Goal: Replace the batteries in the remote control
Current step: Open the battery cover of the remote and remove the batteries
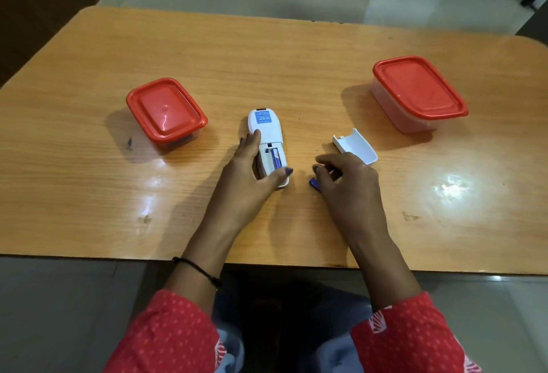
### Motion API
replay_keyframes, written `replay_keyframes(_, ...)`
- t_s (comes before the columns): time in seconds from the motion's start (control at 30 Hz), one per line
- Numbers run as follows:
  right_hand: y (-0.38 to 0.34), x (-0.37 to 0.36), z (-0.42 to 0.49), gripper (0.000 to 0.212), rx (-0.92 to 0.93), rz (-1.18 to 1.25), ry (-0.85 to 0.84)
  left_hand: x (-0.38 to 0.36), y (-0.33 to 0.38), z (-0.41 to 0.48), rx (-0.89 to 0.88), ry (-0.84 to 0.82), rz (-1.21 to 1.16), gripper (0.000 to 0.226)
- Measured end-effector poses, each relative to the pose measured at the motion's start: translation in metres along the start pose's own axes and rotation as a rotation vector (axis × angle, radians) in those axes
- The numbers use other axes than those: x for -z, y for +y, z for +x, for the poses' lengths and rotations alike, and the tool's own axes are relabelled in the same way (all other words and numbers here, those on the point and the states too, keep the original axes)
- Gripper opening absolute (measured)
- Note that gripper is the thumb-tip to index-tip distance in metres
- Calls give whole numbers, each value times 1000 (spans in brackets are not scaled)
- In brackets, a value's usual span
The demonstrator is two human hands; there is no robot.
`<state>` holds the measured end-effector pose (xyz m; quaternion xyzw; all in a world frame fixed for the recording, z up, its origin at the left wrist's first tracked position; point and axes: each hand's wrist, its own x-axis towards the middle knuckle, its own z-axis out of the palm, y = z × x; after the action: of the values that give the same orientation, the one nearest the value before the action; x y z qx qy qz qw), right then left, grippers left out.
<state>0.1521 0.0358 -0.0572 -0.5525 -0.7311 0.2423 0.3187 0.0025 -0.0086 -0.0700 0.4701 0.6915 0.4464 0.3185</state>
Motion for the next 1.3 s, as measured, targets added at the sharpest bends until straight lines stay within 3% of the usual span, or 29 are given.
replay_keyframes(0.13, -18, -18, 13, 24, 172, 22, -115, 5, -6, 1, -59, -30, 273, 94)
replay_keyframes(0.4, -45, -22, 43, 32, 179, -190, -356, 6, -4, -5, 30, -24, 198, 88)
replay_keyframes(0.7, -57, -21, 59, 19, 64, -261, -594, 5, -1, -7, -12, -15, 256, 82)
replay_keyframes(0.87, -53, -19, 61, 13, 118, -275, -623, 7, 3, -8, 6, -39, 277, 81)
replay_keyframes(1.03, -58, -18, 62, 21, 145, -312, -601, 6, 2, -7, 27, -46, 288, 84)
replay_keyframes(1.3, -67, -16, 54, 14, 219, -265, -601, 6, -2, -5, -84, -15, 302, 77)
